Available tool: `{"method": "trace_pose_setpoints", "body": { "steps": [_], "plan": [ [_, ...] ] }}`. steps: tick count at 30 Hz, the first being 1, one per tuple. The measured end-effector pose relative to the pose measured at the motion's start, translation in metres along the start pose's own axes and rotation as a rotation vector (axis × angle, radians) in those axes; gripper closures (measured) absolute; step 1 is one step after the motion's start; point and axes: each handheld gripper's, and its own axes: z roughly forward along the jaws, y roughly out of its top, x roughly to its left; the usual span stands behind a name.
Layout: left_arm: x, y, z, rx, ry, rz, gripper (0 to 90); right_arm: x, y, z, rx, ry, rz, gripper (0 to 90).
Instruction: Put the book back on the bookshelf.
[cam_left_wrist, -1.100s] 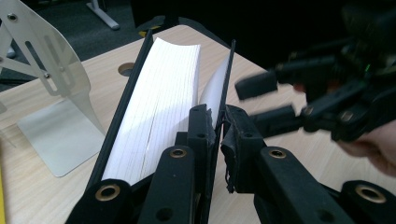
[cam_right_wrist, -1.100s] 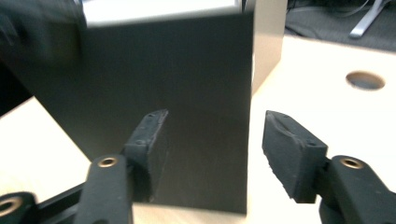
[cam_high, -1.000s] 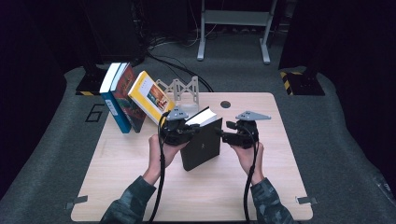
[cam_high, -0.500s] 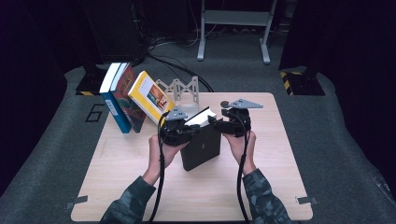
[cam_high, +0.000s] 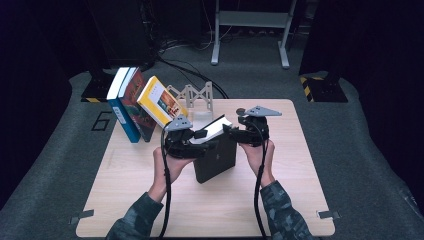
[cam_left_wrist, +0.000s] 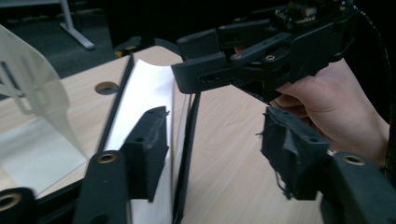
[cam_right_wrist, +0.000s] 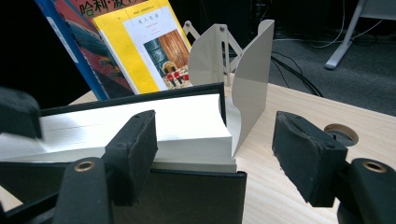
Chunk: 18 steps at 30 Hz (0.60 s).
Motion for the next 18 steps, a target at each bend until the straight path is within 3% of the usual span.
{"method": "trace_pose_setpoints", "body": {
  "steps": [2,7,10,12,18],
  "plan": [
    [0.003,-0.001,-0.008,-0.018,0.015,0.011,32.0,0.000,0.001,0.000,0.001,-0.001,-0.012,30.8],
    [0.012,-0.011,-0.017,-0.039,0.052,-0.010,19.2,0.001,0.002,0.001,0.010,-0.007,-0.017,31.5],
    [0.017,-0.019,-0.015,-0.027,0.070,-0.025,13.3,0.001,0.003,0.001,0.013,-0.009,-0.020,31.7],
    [0.019,-0.024,-0.012,-0.020,0.088,-0.030,4.0,0.001,0.003,0.001,0.016,-0.008,-0.022,31.7],
    [0.028,-0.038,0.002,-0.007,0.084,-0.066,0.0,0.002,0.003,0.001,0.018,-0.008,-0.022,32.1]
  ]
}}
